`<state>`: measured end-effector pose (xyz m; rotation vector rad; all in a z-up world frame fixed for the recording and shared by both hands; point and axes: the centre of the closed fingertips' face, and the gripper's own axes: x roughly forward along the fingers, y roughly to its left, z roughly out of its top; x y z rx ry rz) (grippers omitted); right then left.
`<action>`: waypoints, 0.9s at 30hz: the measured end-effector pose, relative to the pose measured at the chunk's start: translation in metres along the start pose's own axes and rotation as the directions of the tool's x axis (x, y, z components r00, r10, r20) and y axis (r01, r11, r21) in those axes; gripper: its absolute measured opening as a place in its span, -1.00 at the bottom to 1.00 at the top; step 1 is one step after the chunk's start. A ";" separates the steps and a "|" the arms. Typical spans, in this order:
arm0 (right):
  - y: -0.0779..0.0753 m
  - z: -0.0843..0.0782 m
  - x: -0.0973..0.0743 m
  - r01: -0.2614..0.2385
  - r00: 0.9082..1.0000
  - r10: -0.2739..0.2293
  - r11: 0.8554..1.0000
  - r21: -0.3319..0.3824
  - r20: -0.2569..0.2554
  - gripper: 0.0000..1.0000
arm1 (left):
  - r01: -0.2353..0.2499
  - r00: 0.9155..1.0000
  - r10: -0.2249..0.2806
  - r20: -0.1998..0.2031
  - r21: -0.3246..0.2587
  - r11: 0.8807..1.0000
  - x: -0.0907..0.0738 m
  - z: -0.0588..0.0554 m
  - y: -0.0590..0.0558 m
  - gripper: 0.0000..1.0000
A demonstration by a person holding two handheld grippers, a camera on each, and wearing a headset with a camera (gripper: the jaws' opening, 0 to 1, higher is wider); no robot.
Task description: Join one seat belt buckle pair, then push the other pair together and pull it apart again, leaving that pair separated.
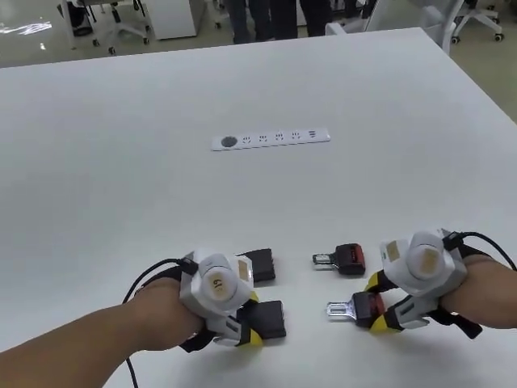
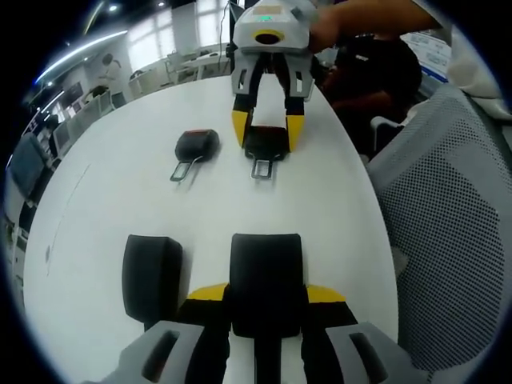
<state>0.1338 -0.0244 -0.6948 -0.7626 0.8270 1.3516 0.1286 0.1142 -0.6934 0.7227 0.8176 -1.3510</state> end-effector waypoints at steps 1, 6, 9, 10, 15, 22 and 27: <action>0.001 0.003 0.002 -0.001 1.000 0.001 1.000 -0.001 0.004 -0.33 | 0.001 1.000 -0.001 0.000 0.000 1.000 0.000 0.000 0.000 -0.31; 0.005 0.022 0.013 -0.007 0.999 0.007 1.000 0.007 0.039 -0.33 | 0.003 1.000 -0.003 -0.003 0.002 1.000 0.000 0.000 -0.001 -0.31; 0.007 0.032 0.018 -0.013 0.999 0.013 1.000 0.001 0.049 -0.33 | 0.003 1.000 -0.003 -0.003 0.002 1.000 -0.001 0.000 -0.001 -0.31; 0.007 0.035 0.021 -0.014 0.999 0.014 1.000 -0.002 0.050 -0.33 | 0.003 1.000 -0.003 -0.003 0.002 1.000 -0.001 0.000 -0.001 -0.31; 0.009 0.048 0.028 -0.013 0.998 0.013 1.000 -0.001 0.060 -0.33 | 0.002 1.000 -0.002 -0.005 0.002 1.000 -0.001 0.000 -0.001 -0.31; 0.003 0.048 0.031 0.004 0.999 -0.003 1.000 -0.008 0.043 -0.33 | 0.002 1.000 -0.002 0.009 -0.005 1.000 0.000 -0.001 0.001 -0.31; 0.002 0.052 0.032 0.031 0.999 -0.030 0.998 -0.047 0.032 -0.32 | 0.001 1.000 -0.001 0.000 -0.003 1.000 0.000 -0.001 0.001 -0.31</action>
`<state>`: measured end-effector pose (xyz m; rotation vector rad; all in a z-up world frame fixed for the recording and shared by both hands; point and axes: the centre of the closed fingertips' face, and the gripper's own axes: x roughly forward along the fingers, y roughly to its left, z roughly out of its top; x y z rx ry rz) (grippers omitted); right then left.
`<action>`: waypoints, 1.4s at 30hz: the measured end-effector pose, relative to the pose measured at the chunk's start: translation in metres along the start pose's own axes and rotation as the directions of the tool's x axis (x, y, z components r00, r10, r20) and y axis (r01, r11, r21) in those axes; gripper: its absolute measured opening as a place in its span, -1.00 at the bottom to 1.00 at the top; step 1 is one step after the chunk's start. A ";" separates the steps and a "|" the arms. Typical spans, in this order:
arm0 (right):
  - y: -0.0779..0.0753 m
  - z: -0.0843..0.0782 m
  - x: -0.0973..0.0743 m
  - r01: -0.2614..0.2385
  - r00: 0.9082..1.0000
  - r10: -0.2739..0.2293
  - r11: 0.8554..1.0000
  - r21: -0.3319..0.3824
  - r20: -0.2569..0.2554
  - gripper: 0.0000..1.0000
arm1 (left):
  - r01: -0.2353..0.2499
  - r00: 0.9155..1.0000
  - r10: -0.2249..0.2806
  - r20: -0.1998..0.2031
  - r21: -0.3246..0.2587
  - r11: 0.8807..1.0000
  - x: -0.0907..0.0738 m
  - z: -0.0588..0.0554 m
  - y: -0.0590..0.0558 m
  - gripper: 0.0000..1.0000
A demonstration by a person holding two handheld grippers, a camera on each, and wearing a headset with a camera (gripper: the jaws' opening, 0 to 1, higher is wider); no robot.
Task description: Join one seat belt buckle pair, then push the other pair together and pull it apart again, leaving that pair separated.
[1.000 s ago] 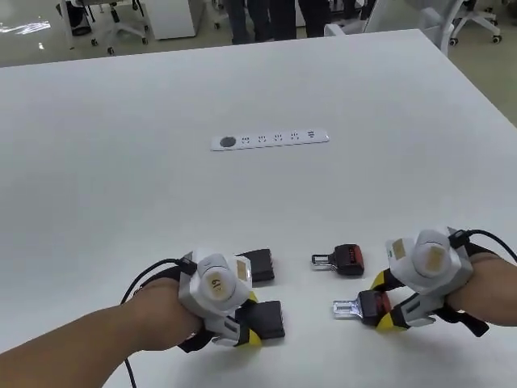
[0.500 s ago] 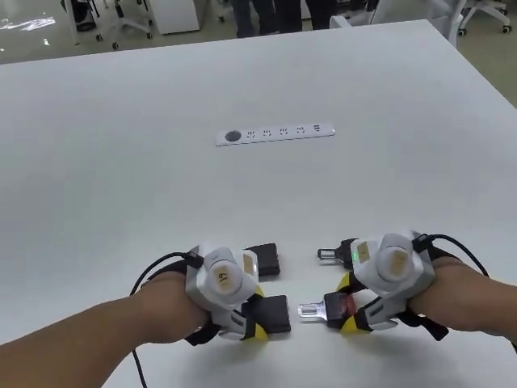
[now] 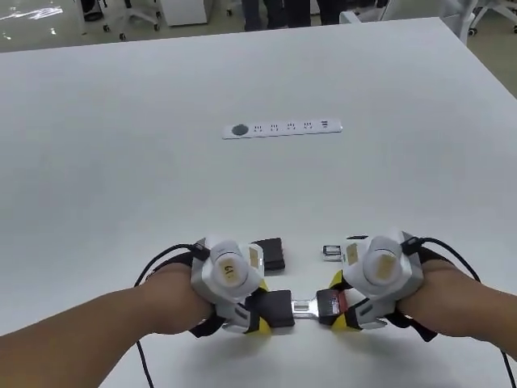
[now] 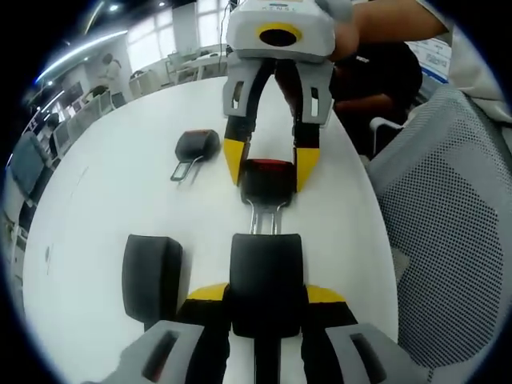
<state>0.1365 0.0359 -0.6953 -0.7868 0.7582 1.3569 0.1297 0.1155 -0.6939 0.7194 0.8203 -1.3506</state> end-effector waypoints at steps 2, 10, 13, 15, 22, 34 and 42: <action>0.004 0.004 0.000 -0.004 1.000 0.004 1.000 -0.018 -0.005 -0.32 | 0.000 1.000 0.000 0.001 0.000 1.000 0.000 0.000 0.000 -0.31; 0.006 0.012 0.006 -0.037 0.999 0.037 0.999 -0.006 0.031 -0.33 | 0.008 1.000 -0.007 -0.009 0.012 1.000 -0.001 0.001 -0.002 -0.31; 0.005 0.011 0.006 -0.055 0.997 0.055 0.998 0.004 0.046 -0.33 | 0.013 1.000 -0.013 -0.004 0.019 1.000 -0.002 0.002 -0.002 -0.31; 0.006 0.012 0.006 -0.063 0.996 0.062 0.998 0.012 0.057 -0.34 | 0.013 1.000 -0.013 -0.001 0.021 1.000 -0.002 0.002 -0.002 -0.32; 0.008 0.021 0.012 -0.056 0.997 0.056 0.998 -0.001 0.049 -0.36 | 0.014 1.000 -0.014 0.003 0.022 1.000 -0.002 0.000 -0.003 -0.33; 0.011 0.029 0.019 -0.060 0.996 0.057 0.998 0.030 0.075 -0.37 | 0.013 1.000 -0.013 0.008 0.025 1.000 -0.001 -0.001 -0.002 -0.34; 0.012 0.028 0.020 -0.059 0.997 0.058 0.998 0.025 0.056 -0.36 | 0.020 1.000 -0.020 -0.010 0.044 0.999 0.000 -0.002 -0.001 -0.33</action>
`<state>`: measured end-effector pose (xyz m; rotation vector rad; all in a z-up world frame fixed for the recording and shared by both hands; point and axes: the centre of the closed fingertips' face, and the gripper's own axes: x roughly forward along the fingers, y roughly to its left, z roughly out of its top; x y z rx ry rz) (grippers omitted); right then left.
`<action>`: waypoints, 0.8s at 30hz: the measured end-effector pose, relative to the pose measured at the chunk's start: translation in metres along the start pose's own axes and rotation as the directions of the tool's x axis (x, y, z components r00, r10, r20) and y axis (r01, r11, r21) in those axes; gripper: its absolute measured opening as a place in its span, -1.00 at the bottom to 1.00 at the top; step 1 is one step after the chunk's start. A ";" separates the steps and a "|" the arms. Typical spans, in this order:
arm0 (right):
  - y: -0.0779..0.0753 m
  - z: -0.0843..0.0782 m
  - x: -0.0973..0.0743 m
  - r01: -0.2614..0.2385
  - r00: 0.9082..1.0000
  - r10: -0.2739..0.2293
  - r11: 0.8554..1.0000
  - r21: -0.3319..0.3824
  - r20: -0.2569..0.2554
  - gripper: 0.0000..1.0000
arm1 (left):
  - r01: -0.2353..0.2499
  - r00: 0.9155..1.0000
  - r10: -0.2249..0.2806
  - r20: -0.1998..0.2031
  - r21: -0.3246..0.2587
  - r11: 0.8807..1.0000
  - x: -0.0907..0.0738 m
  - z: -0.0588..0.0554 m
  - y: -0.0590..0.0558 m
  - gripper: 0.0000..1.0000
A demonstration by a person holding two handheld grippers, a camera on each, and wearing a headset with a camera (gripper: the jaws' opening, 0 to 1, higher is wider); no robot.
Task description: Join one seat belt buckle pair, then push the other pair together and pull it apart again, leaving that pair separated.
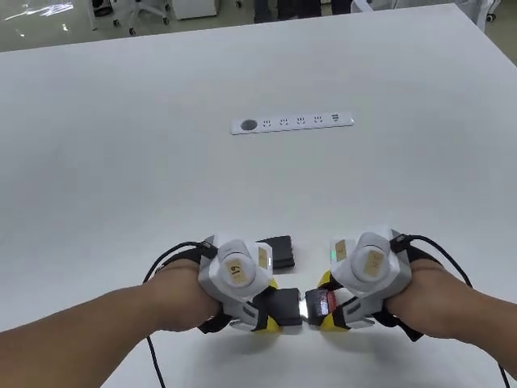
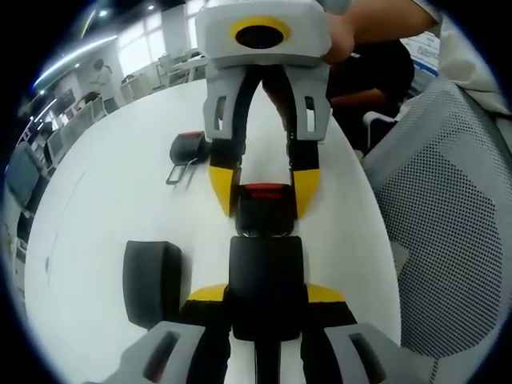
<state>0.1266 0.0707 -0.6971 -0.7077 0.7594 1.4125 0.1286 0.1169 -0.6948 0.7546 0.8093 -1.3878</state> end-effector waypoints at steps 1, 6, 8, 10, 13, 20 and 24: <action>0.000 -0.001 -0.001 -0.003 1.000 0.003 1.000 -0.005 -0.004 -0.36 | 0.004 1.000 -0.004 -0.006 0.003 1.000 0.000 -0.001 0.000 -0.33; 0.000 -0.003 -0.002 0.004 1.000 -0.004 1.000 -0.020 -0.018 -0.37 | 0.002 1.000 -0.003 -0.010 -0.004 1.000 -0.001 -0.001 0.001 -0.34; -0.001 -0.003 -0.002 0.008 1.000 -0.009 1.000 -0.015 -0.023 -0.37 | 0.000 1.000 0.000 0.005 -0.014 1.000 -0.002 -0.001 0.001 -0.35; -0.001 -0.002 -0.003 0.010 1.000 -0.010 1.000 -0.018 -0.028 -0.37 | -0.004 1.000 0.004 0.014 -0.018 1.000 -0.002 0.000 0.001 -0.35; -0.003 -0.003 -0.003 0.009 0.999 -0.010 1.000 -0.019 -0.030 -0.36 | -0.007 1.000 0.007 0.021 -0.026 1.000 -0.002 0.001 0.001 -0.35; -0.004 -0.002 -0.005 0.009 1.000 -0.009 1.000 -0.020 -0.024 -0.36 | -0.018 0.999 0.019 0.027 -0.034 0.999 -0.002 0.000 0.003 -0.34; -0.005 0.000 -0.006 0.006 1.000 -0.006 1.000 -0.002 -0.018 -0.35 | -0.029 0.999 0.030 0.032 -0.033 0.999 -0.002 0.002 0.003 -0.34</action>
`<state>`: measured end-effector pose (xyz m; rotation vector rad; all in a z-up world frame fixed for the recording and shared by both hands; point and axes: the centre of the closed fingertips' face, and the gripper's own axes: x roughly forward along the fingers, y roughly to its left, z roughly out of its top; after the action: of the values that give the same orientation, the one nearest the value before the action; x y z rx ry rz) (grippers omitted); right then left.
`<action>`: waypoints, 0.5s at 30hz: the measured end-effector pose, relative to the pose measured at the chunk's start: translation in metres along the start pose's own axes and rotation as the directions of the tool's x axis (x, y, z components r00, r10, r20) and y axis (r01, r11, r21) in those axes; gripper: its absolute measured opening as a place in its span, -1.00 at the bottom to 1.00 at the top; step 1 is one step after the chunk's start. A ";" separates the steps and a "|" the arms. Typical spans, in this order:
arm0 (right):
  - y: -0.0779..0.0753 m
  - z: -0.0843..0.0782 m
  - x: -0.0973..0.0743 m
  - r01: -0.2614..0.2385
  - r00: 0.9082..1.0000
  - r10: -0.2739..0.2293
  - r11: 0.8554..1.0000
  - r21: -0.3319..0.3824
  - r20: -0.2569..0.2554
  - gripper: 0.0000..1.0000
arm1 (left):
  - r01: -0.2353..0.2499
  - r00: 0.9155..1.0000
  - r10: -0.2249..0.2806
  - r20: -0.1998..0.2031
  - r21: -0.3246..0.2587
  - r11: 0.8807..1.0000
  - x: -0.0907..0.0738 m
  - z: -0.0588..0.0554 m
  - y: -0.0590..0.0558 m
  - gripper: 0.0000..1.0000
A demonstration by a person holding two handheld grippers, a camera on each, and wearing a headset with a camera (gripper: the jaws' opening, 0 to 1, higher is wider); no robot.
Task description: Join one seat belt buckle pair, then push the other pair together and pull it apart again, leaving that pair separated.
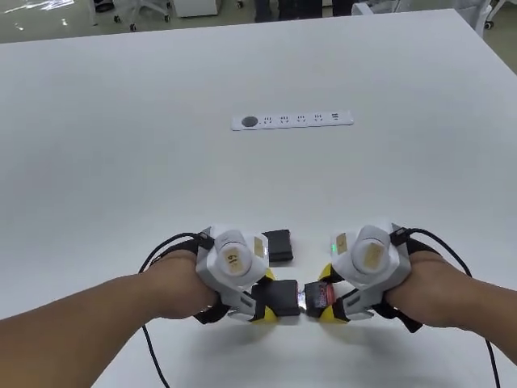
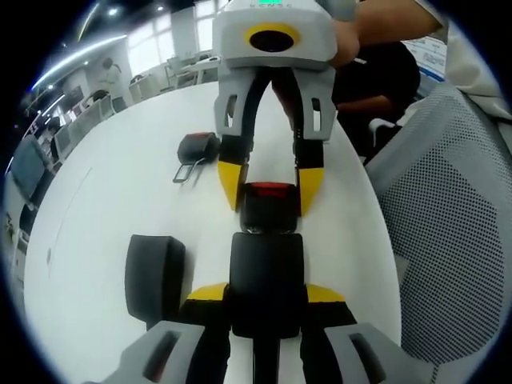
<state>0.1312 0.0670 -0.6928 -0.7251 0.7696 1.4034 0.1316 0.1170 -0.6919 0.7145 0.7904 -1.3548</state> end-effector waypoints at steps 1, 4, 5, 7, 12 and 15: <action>0.000 0.000 -0.001 -0.001 1.000 0.001 1.000 0.002 -0.001 -0.34 | 0.001 1.000 -0.001 -0.005 0.000 1.000 0.000 0.000 0.000 -0.33; -0.002 -0.001 -0.001 -0.006 1.000 0.006 1.000 0.010 -0.001 -0.33 | 0.008 1.000 -0.008 -0.020 -0.006 1.000 0.001 -0.001 0.001 -0.32; -0.001 -0.001 0.000 -0.006 1.000 0.006 1.000 0.007 0.000 -0.33 | 0.011 1.000 -0.012 -0.019 -0.013 1.000 0.001 -0.001 0.001 -0.32; -0.001 -0.001 0.000 -0.007 1.000 0.007 1.000 0.009 0.003 -0.32 | 0.013 1.000 -0.013 -0.015 -0.017 1.000 0.000 -0.001 0.000 -0.32; -0.001 0.000 0.000 -0.025 1.000 0.025 1.000 0.001 0.019 -0.30 | 0.018 1.000 -0.018 -0.012 -0.001 1.000 0.000 -0.001 -0.001 -0.30; 0.000 -0.001 0.001 -0.019 1.000 0.019 0.999 -0.042 0.009 -0.29 | 0.018 1.000 -0.018 0.016 -0.007 1.000 -0.001 -0.002 0.001 -0.29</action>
<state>0.1315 0.0668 -0.6946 -0.7448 0.7434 1.4429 0.1320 0.1190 -0.6923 0.6911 0.7902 -1.3715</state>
